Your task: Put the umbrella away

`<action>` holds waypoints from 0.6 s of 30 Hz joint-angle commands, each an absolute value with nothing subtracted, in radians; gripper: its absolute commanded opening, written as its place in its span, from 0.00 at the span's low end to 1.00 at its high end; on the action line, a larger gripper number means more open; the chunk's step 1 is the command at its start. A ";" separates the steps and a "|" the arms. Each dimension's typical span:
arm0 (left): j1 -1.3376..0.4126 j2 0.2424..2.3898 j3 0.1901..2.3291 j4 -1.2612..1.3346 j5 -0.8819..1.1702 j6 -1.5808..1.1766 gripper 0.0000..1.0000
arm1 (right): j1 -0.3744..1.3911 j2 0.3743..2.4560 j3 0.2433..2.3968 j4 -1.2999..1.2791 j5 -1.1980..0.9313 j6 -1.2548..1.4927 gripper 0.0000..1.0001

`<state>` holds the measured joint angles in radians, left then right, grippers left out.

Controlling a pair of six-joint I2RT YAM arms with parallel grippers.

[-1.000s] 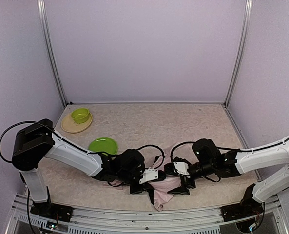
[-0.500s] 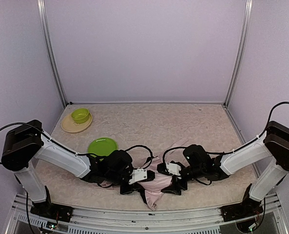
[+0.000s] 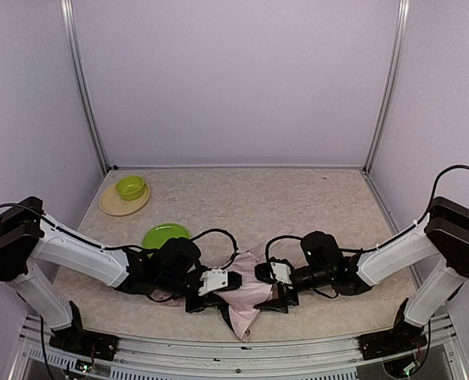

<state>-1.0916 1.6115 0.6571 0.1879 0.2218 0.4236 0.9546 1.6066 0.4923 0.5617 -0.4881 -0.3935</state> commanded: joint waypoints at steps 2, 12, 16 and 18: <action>-1.095 1.562 0.710 0.183 0.251 0.449 0.00 | 0.971 1.551 0.513 0.644 -0.543 -0.413 0.86; -1.099 1.415 0.731 0.167 0.224 0.454 0.00 | 0.981 1.504 0.548 0.593 -0.563 -0.418 0.29; -1.104 1.406 0.759 0.123 0.218 0.446 0.00 | 0.982 1.460 0.567 0.554 -0.565 -0.407 0.07; -1.106 1.405 0.764 0.111 0.215 0.435 0.16 | 0.982 1.424 0.571 0.537 -0.555 -0.405 0.00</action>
<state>-1.0985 1.4414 0.6987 0.0540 0.2089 0.4622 0.9737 1.4895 0.5335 0.5613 -0.5686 -0.4145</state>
